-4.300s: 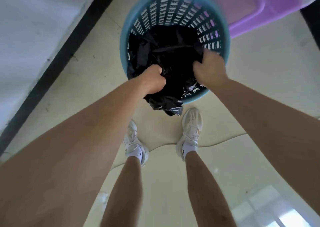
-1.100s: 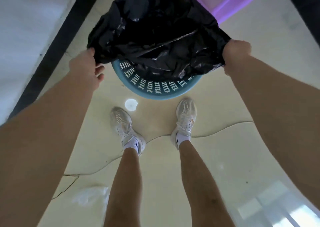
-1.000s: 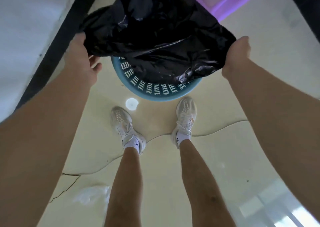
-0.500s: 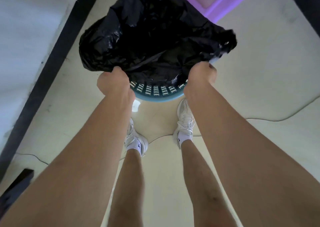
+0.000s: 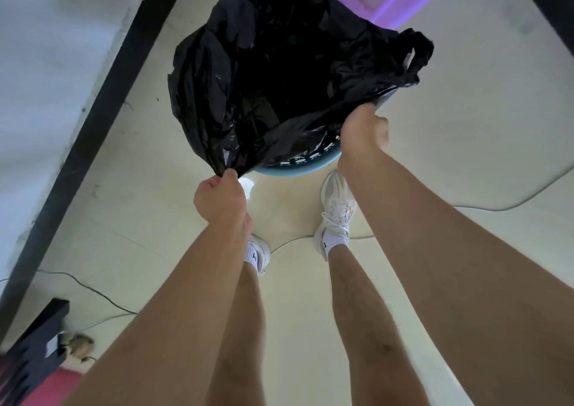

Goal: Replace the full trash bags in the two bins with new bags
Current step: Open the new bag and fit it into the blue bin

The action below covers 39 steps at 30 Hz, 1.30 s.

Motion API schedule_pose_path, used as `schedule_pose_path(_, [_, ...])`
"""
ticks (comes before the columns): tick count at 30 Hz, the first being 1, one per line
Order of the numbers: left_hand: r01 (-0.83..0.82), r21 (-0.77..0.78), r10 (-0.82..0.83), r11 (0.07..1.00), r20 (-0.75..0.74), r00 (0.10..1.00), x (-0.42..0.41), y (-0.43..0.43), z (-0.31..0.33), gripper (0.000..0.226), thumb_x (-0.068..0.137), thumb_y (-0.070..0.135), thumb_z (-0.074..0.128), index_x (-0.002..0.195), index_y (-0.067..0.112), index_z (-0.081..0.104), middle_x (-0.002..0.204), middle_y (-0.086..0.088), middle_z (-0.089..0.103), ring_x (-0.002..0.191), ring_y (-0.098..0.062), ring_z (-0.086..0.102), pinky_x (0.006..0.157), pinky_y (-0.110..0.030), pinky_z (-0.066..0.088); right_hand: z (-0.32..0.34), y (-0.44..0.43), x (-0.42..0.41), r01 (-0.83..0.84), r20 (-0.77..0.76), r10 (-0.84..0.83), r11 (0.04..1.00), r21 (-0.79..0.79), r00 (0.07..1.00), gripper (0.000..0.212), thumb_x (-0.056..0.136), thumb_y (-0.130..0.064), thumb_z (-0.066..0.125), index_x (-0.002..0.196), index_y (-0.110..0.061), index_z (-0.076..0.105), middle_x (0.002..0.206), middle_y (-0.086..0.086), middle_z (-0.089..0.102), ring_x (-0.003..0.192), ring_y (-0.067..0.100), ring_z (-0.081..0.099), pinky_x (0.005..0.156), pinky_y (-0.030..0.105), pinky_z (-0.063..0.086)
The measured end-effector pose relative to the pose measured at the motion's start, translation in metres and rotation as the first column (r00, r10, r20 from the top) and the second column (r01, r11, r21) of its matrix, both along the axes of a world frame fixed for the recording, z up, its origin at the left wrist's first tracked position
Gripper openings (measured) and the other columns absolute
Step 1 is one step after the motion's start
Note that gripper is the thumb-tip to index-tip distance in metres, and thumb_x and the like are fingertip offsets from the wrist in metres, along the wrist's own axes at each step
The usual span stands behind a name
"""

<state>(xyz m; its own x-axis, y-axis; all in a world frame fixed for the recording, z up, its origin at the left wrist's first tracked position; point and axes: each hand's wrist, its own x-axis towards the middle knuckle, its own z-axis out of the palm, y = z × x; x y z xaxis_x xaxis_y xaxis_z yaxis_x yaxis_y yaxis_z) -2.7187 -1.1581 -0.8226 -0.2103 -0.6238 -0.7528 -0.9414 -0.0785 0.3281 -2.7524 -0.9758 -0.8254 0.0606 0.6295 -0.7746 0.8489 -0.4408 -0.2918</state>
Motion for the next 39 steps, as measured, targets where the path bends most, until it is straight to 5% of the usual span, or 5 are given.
schedule_pose_path(6, [0.020, 0.001, -0.020, 1.000, 0.037, 0.999, 0.010, 0.001, -0.006, 0.018, 0.079, 0.018, 0.063, 0.089, 0.003, 0.065, 0.078, -0.007, 0.064, 0.064, -0.021, 0.053, 0.062, -0.027, 0.045, 0.020, -0.020, 0.014, -0.073, -0.066, 0.065, 0.989, -0.130, 0.996, 0.083, 0.078, -0.085, 0.044, 0.136, -0.026, 0.052, 0.118, -0.002, 0.036, 0.102, 0.020, 0.042, 0.100, 0.041, 0.033])
schedule_pose_path(24, [-0.126, 0.206, 0.083, 0.971, 0.202, 0.976, -0.053, -0.025, -0.059, 0.015, 0.088, 0.005, 0.047, 0.081, 0.012, 0.057, 0.076, -0.002, 0.060, 0.054, -0.011, 0.052, 0.039, -0.016, 0.042, -0.063, -0.003, 0.066, 0.004, -0.029, -0.012, 0.966, -0.258, 0.999, 0.015, 0.096, -0.008, 0.053, 0.097, -0.005, 0.067, 0.072, 0.002, 0.057, 0.058, 0.014, 0.050, 0.054, 0.021, 0.043])
schedule_pose_path(31, [0.019, -0.091, -0.018, 0.996, 0.015, 1.000, -0.089, -0.043, -0.019, 0.037, 0.094, 0.020, 0.039, 0.125, 0.007, 0.056, 0.126, -0.012, 0.055, 0.114, -0.027, 0.056, 0.093, -0.037, 0.046, -0.035, 0.006, 0.037, -0.017, -0.039, 0.011, 0.988, -0.153, 0.999, 0.058, 0.085, 0.006, 0.040, 0.138, -0.014, 0.048, 0.131, 0.009, 0.054, 0.097, 0.025, 0.059, 0.086, 0.041, 0.058])
schedule_pose_path(35, [0.545, -0.743, -0.894, 0.389, -0.161, 0.418, -0.098, -0.016, 0.002, 0.046, 0.086, 0.015, 0.047, 0.132, 0.011, 0.051, 0.135, -0.017, 0.049, 0.118, -0.026, 0.047, 0.096, -0.015, 0.028, -0.007, -0.010, 0.018, -0.201, -0.135, 0.262, 0.914, 0.351, 0.956, 0.073, 0.089, -0.002, 0.038, 0.154, -0.028, 0.020, 0.158, 0.001, 0.013, 0.120, 0.022, 0.034, 0.107, 0.042, 0.035])
schedule_pose_path(39, [0.812, -0.535, -0.968, -0.234, 0.209, -0.141, -0.133, 0.004, -0.025, 0.066, 0.098, 0.044, 0.041, 0.155, 0.033, 0.009, 0.163, -0.014, 0.002, 0.145, -0.047, 0.014, 0.112, -0.062, 0.025, -0.016, -0.034, -0.006, -0.551, -0.075, 0.610, 0.756, 0.352, 0.789, 0.071, 0.099, -0.020, 0.043, 0.158, -0.030, 0.004, 0.165, 0.003, 0.002, 0.145, 0.032, 0.018, 0.118, 0.048, 0.019])
